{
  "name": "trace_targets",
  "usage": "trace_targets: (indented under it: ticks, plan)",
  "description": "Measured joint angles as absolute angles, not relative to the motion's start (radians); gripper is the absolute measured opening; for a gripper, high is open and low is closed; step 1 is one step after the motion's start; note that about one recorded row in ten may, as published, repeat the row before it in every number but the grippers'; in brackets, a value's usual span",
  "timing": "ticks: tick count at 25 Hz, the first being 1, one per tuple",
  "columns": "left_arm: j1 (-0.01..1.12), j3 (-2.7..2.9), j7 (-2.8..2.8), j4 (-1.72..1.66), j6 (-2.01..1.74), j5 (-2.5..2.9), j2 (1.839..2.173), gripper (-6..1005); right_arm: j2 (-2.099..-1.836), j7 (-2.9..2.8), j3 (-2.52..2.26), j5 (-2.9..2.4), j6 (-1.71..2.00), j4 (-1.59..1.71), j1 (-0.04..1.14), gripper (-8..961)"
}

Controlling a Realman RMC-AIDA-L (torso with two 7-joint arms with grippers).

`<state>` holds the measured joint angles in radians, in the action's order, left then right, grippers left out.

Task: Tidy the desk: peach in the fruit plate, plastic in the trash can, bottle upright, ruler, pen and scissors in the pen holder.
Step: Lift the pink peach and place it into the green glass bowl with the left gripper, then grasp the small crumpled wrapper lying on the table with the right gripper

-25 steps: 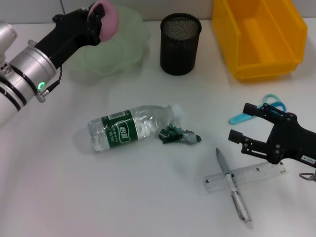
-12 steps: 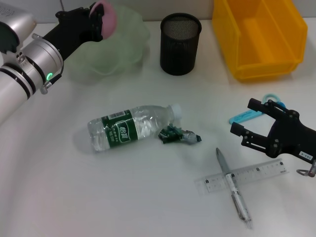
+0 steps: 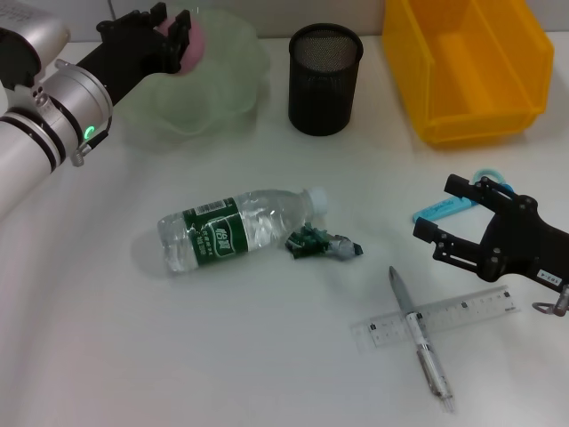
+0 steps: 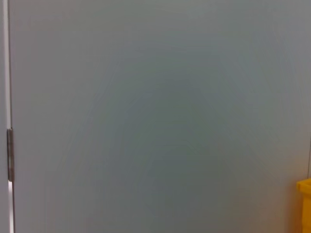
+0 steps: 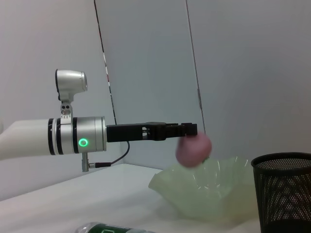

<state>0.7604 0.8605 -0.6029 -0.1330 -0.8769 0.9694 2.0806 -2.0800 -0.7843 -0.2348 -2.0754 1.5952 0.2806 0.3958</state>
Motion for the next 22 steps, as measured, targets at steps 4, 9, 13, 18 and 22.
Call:
trace_targets:
  ticks: [4,9,13,18,22]
  plan:
    - [0.766,0.861,-0.603,-0.131,-0.871,0.969,2.082,286,-2.08,-0.784,-0.235,-2.075,1.595,0.281,0.397,755]
    - [0.766,0.861,-0.603,-0.129,-0.871,0.969,2.082,384,-2.08,-0.784,-0.235,-2.075,1.595,0.281,0.396,753]
    - [0.766,0.861,-0.603,-0.128,-0.877,0.967,2.082,514,-2.08,-0.784,-0.235,-2.074,1.595,0.281,0.396,751]
    - [0.739,0.87,-0.647,-0.134,-0.999,0.961,2.081,752,-2.08,-0.784,-0.235,-2.072,1.595,0.281,0.394,749]
    - [0.687,0.935,-0.758,-0.173,-1.136,0.969,2.072,801,-2.077,-0.784,-0.235,-2.07,1.603,0.281,0.392,747]
